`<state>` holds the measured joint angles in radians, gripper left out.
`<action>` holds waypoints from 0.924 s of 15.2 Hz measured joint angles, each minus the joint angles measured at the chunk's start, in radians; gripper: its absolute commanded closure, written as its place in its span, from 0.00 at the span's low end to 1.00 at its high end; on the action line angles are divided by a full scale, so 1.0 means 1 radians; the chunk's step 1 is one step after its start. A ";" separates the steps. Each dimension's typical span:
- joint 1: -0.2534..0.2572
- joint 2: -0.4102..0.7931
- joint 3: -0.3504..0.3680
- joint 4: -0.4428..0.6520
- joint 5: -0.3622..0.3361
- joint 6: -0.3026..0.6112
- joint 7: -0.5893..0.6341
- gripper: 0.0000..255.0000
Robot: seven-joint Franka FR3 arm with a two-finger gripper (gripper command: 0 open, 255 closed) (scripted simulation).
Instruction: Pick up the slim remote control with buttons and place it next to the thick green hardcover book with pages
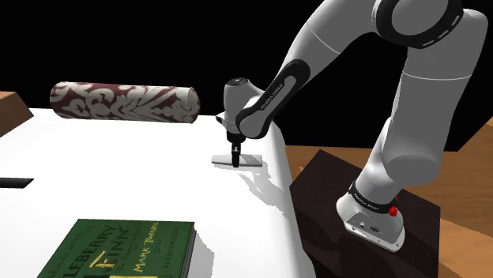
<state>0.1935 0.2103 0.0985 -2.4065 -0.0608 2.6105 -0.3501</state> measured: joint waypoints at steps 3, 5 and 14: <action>0.001 0.017 -0.002 0.001 -0.004 0.017 0.002 0.00; 0.001 0.019 -0.002 0.000 -0.005 0.019 0.002 0.00; 0.001 0.019 -0.002 0.000 -0.005 0.019 0.003 1.00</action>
<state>0.1942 0.2295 0.0961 -2.4061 -0.0657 2.6297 -0.3474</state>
